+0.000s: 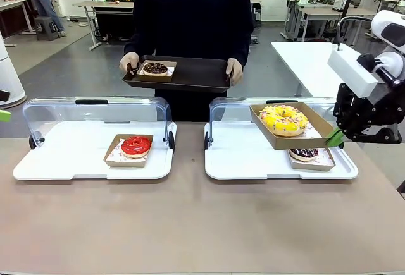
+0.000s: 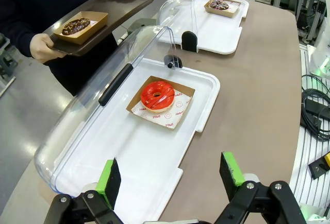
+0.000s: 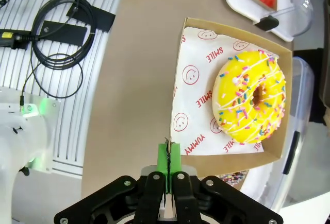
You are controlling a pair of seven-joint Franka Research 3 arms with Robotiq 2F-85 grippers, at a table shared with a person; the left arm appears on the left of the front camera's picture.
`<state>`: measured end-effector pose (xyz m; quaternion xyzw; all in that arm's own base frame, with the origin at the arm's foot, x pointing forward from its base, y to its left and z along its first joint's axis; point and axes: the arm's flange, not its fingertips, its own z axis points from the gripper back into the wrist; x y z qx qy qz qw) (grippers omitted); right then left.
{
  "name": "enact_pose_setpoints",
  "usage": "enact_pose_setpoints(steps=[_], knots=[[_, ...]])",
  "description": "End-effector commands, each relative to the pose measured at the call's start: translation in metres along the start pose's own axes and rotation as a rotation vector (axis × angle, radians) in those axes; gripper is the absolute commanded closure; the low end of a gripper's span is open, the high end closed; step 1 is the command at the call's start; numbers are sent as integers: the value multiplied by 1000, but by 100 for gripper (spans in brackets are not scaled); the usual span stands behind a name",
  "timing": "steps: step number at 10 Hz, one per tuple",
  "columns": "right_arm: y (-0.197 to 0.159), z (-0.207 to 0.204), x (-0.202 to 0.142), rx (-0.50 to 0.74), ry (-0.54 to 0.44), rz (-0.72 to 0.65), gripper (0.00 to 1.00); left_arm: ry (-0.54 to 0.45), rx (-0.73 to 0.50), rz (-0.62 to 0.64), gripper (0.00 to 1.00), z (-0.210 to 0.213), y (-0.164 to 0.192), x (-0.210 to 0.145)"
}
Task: Provide the desired donut to the person.
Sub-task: Place the picked Paper togo box onto the Handle tray extended by the person.
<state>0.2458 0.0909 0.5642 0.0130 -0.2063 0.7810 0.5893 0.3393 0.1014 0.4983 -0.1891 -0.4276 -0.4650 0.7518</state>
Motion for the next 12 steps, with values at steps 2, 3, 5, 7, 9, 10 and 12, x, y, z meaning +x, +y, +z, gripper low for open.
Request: enact_pose_setpoints(steps=[2,3,5,7,9,10,12], knots=[[2,1,-2,5,16,-17,100,-11,12,6,0,0,0,0],[2,1,-2,5,16,-17,100,-11,12,6,0,0,0,0],[2,1,-2,5,16,-17,100,-11,12,6,0,0,0,0],[2,1,-2,5,16,-17,100,-11,12,6,0,0,0,0],[2,1,-2,5,16,-17,100,-11,12,6,0,0,0,0],[2,1,-2,5,16,-17,100,-11,12,6,0,0,0,0],[2,1,-2,5,16,-17,100,-11,12,6,0,0,0,0]])
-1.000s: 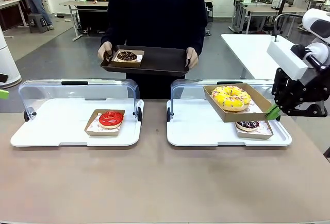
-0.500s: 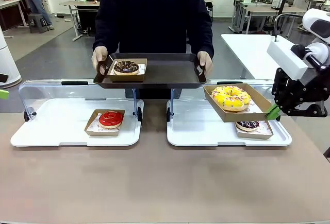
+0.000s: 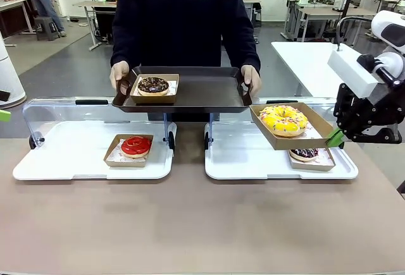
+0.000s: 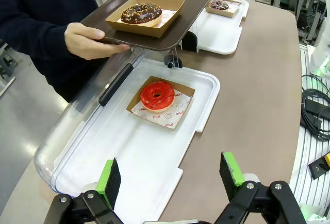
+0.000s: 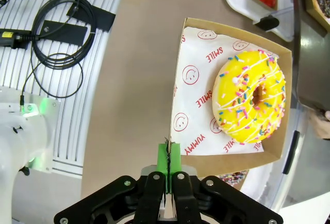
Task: Provide the desired donut to the person.
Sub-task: Place the picked Paper togo box onto the Handle tray extended by the person.
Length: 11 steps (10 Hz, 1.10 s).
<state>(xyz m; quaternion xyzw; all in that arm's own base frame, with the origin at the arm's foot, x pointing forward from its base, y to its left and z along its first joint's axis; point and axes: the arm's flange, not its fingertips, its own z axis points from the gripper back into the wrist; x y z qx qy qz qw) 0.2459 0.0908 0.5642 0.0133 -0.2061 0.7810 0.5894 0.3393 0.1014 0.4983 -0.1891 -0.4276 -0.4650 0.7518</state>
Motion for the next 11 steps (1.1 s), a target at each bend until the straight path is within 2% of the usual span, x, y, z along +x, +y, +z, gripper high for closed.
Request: enact_pose_setpoints(steps=[1,4,5,7,8,9,11], knots=[[2,1,-1,4,16,-17,100,-11,12,6,0,0,0,0],[0,0,0,0,0,0,98,-11,12,6,0,0,0,0],[-42,13,26,-26,-40,-4,98,-11,12,6,0,0,0,0],[-141,12,85,-28,50,-37,98,-11,12,6,0,0,0,0],[-191,2,107,-32,30,-52,98,-11,12,6,0,0,0,0],[-230,-23,119,-69,44,-109,98,-11,12,6,0,0,0,0],[-270,-83,122,-166,116,-155,98,-11,12,6,0,0,0,0]])
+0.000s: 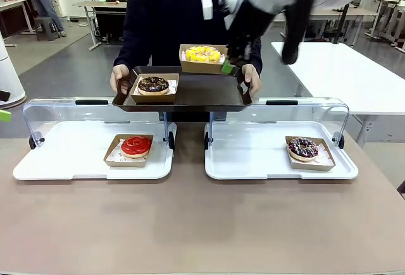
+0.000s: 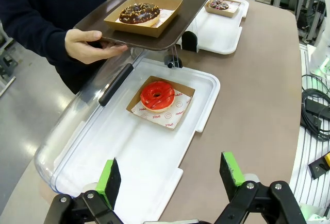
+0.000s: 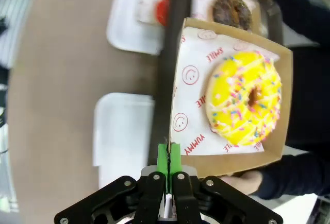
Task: Provide the desired donut to the person.
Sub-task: Place the picked Paper togo box onto the Handle tray extended by the person.
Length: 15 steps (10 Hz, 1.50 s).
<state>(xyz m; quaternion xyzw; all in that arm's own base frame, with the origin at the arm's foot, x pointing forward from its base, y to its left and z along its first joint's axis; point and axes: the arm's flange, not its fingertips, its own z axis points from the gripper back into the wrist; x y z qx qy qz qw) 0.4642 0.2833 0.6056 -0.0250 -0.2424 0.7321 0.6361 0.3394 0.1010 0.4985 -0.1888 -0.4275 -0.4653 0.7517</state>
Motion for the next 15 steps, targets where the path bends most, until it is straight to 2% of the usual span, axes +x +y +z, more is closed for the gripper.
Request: enact_pose_setpoints(steps=[1,3,5,8,9,10,11,12,15], knots=[[-21,-30,-1,-49,86,-45,98,-11,12,7,0,0,0,0],[-24,-63,-10,-69,157,-61,98,-11,12,7,0,0,0,0],[-19,-92,-19,-29,174,-51,98,-11,12,7,0,0,0,0],[-18,-103,-30,-18,173,-51,98,-11,12,7,0,0,0,0],[-18,-102,-30,-29,181,-47,89,-11,12,7,0,0,0,0],[-17,-99,-29,-26,179,-33,39,-11,12,7,0,0,0,0],[-17,-97,-28,-17,179,-29,29,-11,12,7,0,0,0,0],[-16,-92,-27,-15,163,-23,0,-11,12,7,0,0,0,0],[-17,-83,-25,-3,151,-42,0,-11,12,7,0,0,0,0]])
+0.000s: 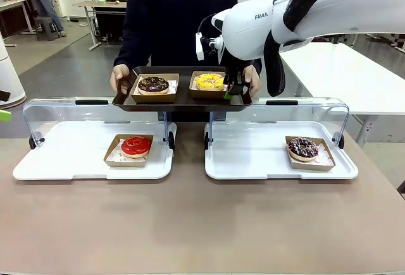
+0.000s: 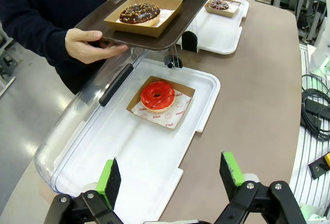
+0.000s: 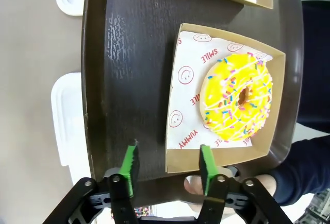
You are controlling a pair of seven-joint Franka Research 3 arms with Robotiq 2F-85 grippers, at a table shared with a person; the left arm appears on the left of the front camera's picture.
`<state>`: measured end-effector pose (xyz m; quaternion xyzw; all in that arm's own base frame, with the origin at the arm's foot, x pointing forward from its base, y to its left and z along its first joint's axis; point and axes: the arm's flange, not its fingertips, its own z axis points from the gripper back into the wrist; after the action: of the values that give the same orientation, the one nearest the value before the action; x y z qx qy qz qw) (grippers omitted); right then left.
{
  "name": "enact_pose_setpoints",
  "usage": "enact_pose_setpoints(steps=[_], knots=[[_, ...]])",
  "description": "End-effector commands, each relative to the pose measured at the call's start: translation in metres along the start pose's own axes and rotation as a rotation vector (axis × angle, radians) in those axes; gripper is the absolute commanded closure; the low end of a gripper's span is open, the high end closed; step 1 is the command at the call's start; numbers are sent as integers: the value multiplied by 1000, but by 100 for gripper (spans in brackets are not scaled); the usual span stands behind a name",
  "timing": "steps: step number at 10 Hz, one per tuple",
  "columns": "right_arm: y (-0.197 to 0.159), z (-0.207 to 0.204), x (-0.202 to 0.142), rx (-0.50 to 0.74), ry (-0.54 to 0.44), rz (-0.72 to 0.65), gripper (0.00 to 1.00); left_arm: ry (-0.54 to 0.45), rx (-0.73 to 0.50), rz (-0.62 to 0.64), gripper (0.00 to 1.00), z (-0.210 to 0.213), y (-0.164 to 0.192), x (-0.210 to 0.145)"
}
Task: Provide the desired donut to the person.
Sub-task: Place the picked Paper togo box onto the Handle tray extended by the person.
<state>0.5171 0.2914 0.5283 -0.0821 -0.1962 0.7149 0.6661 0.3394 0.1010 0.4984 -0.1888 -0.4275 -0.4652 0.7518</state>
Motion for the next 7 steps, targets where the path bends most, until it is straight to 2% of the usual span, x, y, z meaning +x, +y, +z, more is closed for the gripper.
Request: enact_pose_setpoints(steps=[1,7], knots=[[0,9,-4,24,-4,-16,0,-11,12,7,0,0,0,0],[-2,18,-1,62,-48,-19,0,-11,12,7,0,0,0,0]])
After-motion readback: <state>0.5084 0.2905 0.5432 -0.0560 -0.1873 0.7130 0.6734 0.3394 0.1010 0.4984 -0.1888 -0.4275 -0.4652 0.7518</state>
